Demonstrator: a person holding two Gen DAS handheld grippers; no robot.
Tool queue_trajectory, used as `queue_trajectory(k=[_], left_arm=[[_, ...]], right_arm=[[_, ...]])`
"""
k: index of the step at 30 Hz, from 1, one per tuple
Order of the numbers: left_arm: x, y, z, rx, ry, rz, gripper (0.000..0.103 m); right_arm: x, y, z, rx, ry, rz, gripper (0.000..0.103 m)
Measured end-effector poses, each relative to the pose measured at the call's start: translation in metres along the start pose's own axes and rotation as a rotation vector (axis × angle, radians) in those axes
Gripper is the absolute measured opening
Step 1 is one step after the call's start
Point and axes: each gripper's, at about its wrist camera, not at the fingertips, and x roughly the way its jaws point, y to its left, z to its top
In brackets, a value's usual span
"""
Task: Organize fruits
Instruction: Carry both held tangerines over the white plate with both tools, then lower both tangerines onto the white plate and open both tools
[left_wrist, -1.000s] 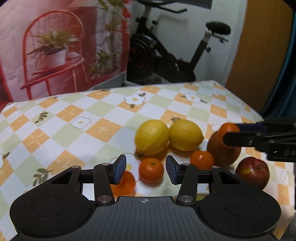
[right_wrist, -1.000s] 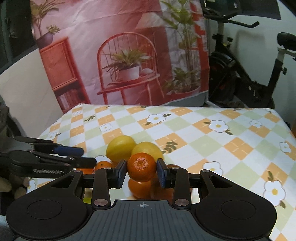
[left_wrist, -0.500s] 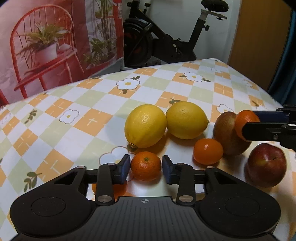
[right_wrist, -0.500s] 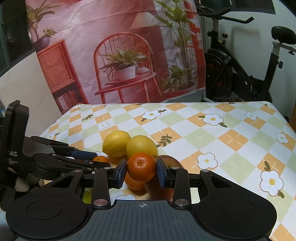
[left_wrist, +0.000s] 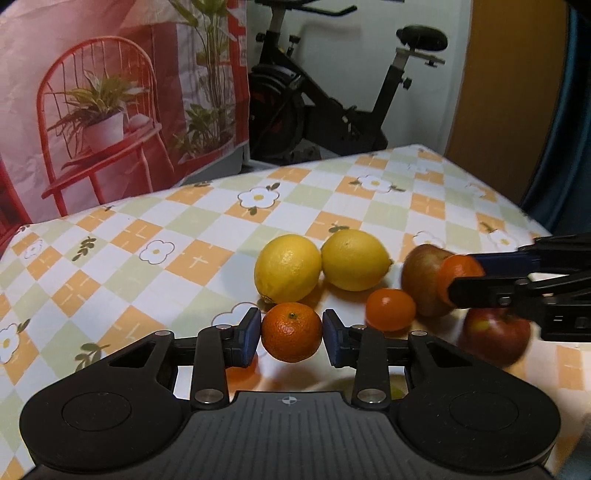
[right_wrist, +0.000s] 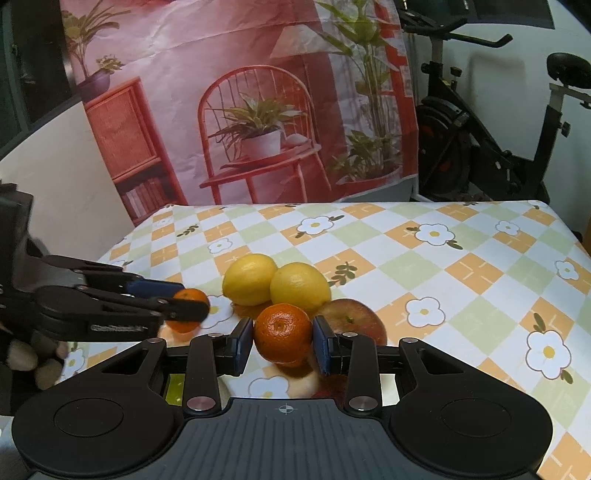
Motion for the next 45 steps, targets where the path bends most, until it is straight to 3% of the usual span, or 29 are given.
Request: queue_trajectory(k=[7, 14, 24, 33, 45], left_arm=[[-0.051, -0.002, -0.024, -0.039, -0.029, -0.016, 0.038], [-0.082, -0.008, -0.06, -0.064, -0.001, -0.034, 0.038], [-0.072, -0.013, -0.089, -0.089, 0.095, -0.012, 0.038], [-0.067, -0.013, -0.097, -0.045, 0.09, 0.066, 0.038], [-0.061, -0.008, -0.099, -0.015, 0.051, 0.12, 0.039]], right_arm=[[-0.01, 0.017, -0.015, -0.026, 0.025, 0.042, 0.032], [-0.019, 0.037, -0.035, -0.063, 0.078, 0.09, 0.032], [-0.014, 0.061, -0.055, -0.123, 0.186, 0.118, 0.032], [-0.004, 0.06, -0.064, -0.134, 0.239, 0.089, 0.032], [0.005, 0.057, -0.062, -0.146, 0.215, 0.08, 0.032]])
